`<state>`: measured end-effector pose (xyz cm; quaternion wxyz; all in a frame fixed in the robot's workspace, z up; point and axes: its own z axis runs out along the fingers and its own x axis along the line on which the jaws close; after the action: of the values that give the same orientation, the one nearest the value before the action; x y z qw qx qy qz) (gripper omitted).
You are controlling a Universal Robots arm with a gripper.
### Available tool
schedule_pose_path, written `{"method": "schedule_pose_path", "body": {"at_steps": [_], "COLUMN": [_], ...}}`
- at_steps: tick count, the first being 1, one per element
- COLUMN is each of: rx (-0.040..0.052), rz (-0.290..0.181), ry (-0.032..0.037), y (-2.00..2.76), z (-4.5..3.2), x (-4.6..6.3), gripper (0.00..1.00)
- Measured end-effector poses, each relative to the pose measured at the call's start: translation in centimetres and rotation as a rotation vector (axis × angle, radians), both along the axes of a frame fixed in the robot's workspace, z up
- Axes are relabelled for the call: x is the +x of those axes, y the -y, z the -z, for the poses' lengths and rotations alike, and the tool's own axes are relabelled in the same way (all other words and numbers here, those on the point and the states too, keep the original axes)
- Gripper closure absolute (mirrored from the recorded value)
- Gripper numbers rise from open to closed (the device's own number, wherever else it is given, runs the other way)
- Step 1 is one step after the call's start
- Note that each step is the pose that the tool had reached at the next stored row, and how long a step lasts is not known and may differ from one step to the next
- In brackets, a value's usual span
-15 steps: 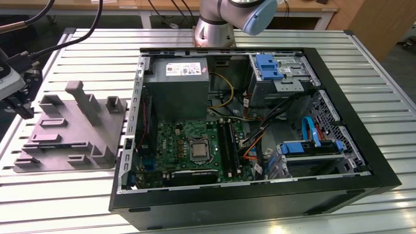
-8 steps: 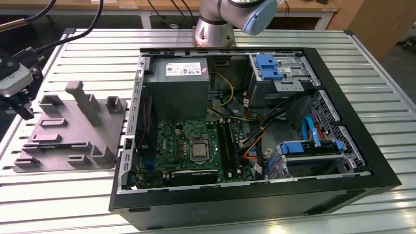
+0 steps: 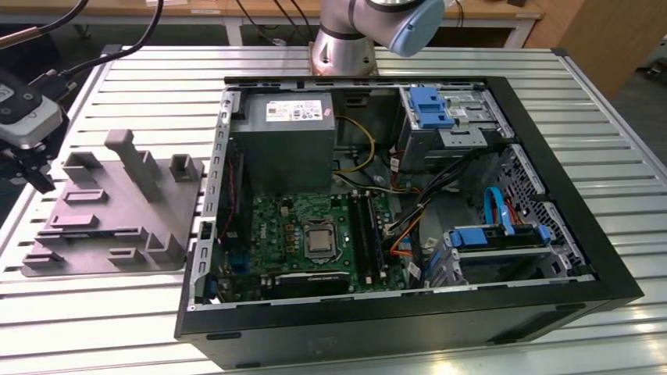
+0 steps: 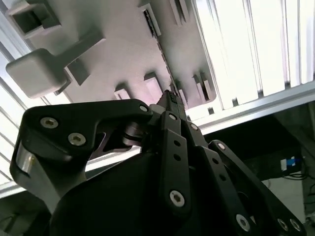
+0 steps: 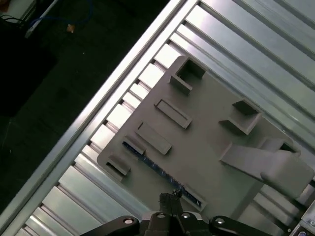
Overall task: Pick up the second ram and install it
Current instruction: 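Pick up the second ram and move it above second insertion slot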
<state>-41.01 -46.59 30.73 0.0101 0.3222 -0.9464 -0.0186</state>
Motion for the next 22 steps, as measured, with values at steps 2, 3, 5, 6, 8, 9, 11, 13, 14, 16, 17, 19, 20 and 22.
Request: {"method": "schedule_pose_path", "body": {"at_steps": [2,3,5,6,8,9,11,13,14,16,17,19,20,22], "rx": [0.0000,0.0000,0.0000,0.0000,0.0000,0.0000,0.0000,0.0000,0.0000,0.0000,0.0000,0.0000,0.0000,0.0000], "rz": [-0.036,-0.054,-0.090,-0.108,-0.145,-0.163,-0.199,-0.235,-0.254,-0.290,-0.308,-0.344,-0.364,-0.399], "ry": [-0.0001,-0.0001,0.0000,0.0000,0.0000,0.0000,0.0000,0.0000,0.0000,0.0000,0.0000,0.0000,0.0000,-0.0001], "y": [0.00,0.00,0.00,0.00,0.00,0.00,0.00,0.00,0.00,0.00,0.00,0.00,0.00,0.00], "z": [0.04,0.05,0.09,0.12,0.16,0.17,0.21,0.25,0.27,0.31,0.33,0.37,0.39,0.43], "x": [0.00,0.00,0.00,0.00,0.00,0.00,0.00,0.00,0.00,0.00,0.00,0.00,0.00,-0.01], "gripper": [0.90,0.90,0.90,0.90,0.90,0.90,0.90,0.90,0.90,0.90,0.90,0.90,0.90,0.90]}}
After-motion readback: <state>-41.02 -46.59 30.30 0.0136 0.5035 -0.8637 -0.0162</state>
